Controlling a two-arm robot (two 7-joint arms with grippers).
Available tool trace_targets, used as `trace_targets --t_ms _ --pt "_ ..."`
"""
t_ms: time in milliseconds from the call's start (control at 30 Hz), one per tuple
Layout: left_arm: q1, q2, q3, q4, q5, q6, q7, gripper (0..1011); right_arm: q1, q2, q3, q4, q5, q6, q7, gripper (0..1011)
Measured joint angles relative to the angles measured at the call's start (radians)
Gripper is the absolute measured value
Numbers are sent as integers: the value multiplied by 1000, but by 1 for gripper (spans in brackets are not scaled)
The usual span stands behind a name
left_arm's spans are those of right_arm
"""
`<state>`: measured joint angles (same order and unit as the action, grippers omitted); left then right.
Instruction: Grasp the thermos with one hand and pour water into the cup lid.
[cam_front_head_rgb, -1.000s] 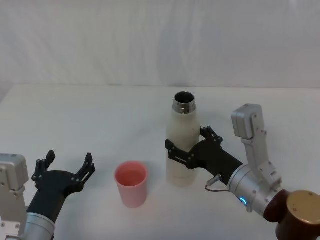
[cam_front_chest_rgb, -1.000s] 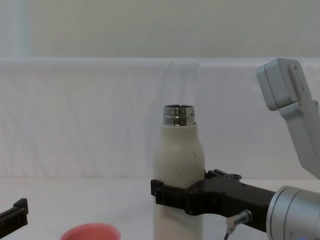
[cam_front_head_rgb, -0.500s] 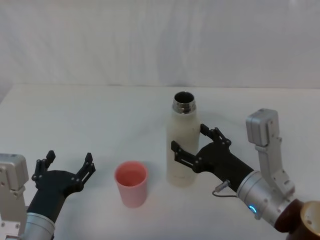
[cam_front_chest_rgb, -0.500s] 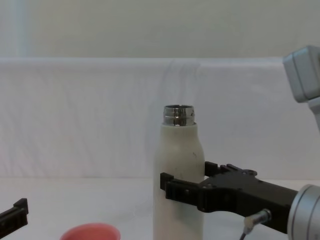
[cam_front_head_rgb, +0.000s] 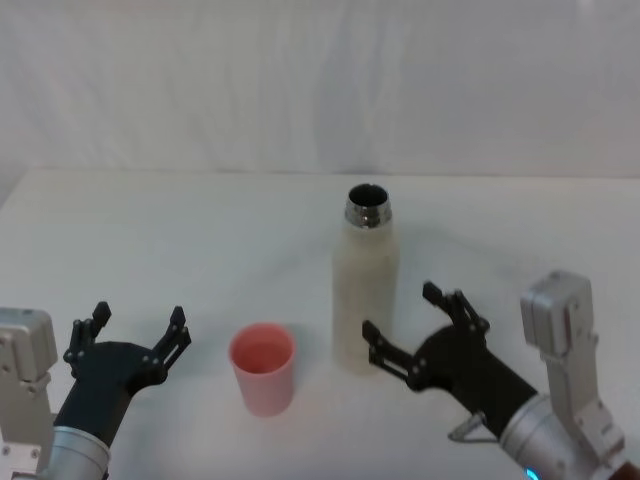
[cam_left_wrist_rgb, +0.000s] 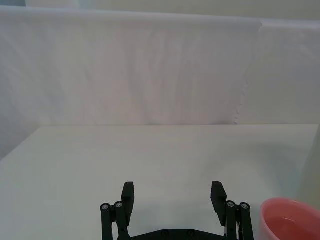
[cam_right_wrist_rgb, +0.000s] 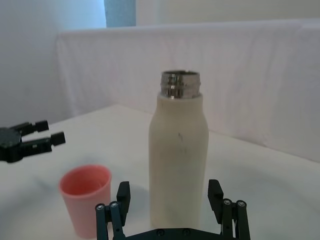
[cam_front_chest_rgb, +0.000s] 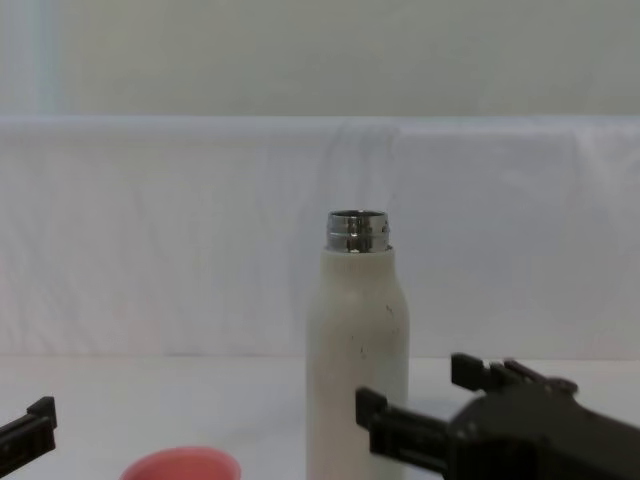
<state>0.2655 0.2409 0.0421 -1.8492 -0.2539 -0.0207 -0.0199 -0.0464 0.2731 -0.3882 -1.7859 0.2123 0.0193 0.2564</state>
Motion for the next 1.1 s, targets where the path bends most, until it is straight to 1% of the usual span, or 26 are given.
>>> trace_targets --t_ms 67,100,167,233,467,1100 --pt "0 0 0 0 0 0 0 1001 -23 1 1 -8 -16 -13 -11 1000" --pt "0 0 0 0 0 0 0 1001 -23 1 1 -8 -16 -13 -11 1000" --pt "0 0 0 0 0 0 0 1001 -44 -1 5 -11 -29 -28 -20 1000" --pt "0 0 0 0 0 0 0 1001 -67 -9 12 -12 -50 -45 -34 1000" --pt "0 0 0 0 0 0 0 1001 -100 -27 31 -9 -63 -66 -45 1000" --pt "0 0 0 0 0 0 0 1001 -98 -28 30 -6 -65 -66 -45 1000"
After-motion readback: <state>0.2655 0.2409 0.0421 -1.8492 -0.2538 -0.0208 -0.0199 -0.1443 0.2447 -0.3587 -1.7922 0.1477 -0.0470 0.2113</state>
